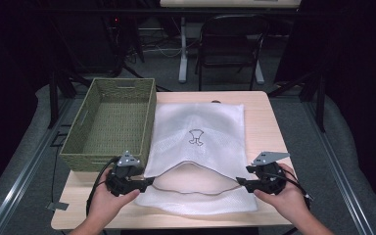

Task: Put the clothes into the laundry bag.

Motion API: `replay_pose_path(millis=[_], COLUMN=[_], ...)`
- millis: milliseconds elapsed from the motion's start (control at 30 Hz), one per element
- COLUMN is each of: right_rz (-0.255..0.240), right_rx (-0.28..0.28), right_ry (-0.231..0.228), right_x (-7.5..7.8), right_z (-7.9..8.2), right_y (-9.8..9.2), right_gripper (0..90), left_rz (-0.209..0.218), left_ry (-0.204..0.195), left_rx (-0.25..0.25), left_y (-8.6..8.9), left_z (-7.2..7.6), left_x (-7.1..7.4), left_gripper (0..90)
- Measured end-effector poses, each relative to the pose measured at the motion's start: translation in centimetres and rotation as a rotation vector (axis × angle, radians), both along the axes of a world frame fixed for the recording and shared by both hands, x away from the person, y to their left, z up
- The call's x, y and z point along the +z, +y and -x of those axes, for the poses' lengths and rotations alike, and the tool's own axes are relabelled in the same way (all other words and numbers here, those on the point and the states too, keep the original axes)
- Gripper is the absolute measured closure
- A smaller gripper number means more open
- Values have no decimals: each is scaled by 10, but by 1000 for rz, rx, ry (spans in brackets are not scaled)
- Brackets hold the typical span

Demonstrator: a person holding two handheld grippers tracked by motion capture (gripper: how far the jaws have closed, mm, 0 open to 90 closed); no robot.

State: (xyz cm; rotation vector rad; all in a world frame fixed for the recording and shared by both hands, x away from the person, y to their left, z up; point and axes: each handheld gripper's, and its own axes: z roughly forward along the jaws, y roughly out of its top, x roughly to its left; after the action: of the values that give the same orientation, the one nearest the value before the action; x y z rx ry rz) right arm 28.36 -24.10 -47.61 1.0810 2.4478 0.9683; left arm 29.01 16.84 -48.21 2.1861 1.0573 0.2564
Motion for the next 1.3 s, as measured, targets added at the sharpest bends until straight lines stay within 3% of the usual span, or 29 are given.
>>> replay_pose_path(millis=[100,267,567,767,1067,1300], right_rz=[-2,37,69,118,146,158], right_rx=[23,70,103,127,152,167], right_ry=[1,1,-14,-21,-18,0], right_x=[-4,-9,-12,-13,-14,-15], right_z=[-4,-8,-16,-16,-16,-15], right_y=[12,32,51,56,59,59], right_gripper=[455,455,502,649,837,878], left_rz=[7,-3,-25,-54,-101,-103], left_ry=[-2,-2,-13,-26,-56,-42], left_rx=[-13,-46,-86,-107,-109,-126], left_y=[-4,-15,-37,-49,-55,-53], left_z=[0,0,-9,-12,-14,-15], left_x=[0,-4,-6,-9,-12,-16], left_gripper=[453,446,450,537,731,887])
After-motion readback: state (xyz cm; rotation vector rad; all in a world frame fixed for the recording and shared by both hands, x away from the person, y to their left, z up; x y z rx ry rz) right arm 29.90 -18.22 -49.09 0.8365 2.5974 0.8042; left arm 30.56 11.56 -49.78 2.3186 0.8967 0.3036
